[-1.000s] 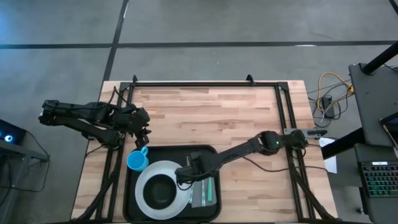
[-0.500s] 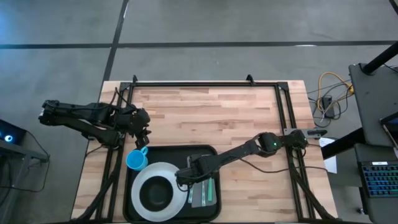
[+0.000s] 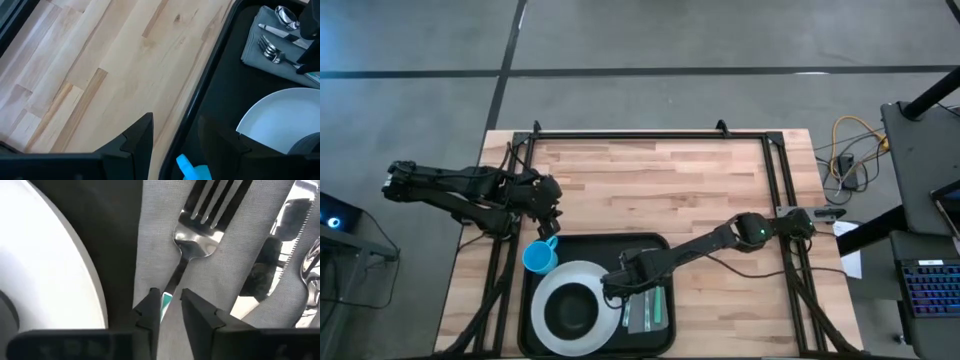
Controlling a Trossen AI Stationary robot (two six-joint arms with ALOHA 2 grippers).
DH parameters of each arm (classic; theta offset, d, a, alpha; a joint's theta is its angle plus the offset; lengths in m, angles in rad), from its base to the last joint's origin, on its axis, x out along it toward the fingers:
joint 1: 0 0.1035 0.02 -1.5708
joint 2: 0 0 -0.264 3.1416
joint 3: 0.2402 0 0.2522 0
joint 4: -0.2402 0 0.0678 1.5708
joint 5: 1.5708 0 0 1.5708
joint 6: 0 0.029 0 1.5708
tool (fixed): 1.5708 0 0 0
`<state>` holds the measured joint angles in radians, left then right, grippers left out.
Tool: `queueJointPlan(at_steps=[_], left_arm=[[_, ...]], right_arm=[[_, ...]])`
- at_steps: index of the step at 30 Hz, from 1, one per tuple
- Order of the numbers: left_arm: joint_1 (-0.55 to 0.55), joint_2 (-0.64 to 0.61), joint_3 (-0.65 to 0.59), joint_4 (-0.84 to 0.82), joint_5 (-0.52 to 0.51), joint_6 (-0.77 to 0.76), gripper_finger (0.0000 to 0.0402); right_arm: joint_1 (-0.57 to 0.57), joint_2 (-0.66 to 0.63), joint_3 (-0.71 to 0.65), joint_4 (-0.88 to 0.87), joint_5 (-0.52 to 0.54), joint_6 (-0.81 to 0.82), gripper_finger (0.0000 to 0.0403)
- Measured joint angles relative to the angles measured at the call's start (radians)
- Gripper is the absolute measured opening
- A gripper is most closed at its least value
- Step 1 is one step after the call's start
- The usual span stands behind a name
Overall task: Set up tray
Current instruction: Adjust the silverware on top of the gray napkin
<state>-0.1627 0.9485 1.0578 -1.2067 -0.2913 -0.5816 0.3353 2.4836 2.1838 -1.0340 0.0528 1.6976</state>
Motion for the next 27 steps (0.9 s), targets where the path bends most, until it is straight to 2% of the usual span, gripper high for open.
queueJointPlan(at_steps=[8, 20, 27], left_arm=[[0.000, 0.000, 0.000, 0.000, 0.000, 0.000, 0.0137], [0.000, 0.000, 0.000, 0.000, 0.000, 0.000, 0.0137], [0.000, 0.000, 0.000, 0.000, 0.000, 0.000, 0.0137]], right_arm=[[-0.001, -0.001, -0.008, 0.000, 0.000, -0.030, 0.0012], [0.002, -0.002, 0.032, -0.009, -0.062, -0.104, 0.0008], [0.003, -0.002, 0.036, -0.025, -0.034, -0.022, 0.0009]])
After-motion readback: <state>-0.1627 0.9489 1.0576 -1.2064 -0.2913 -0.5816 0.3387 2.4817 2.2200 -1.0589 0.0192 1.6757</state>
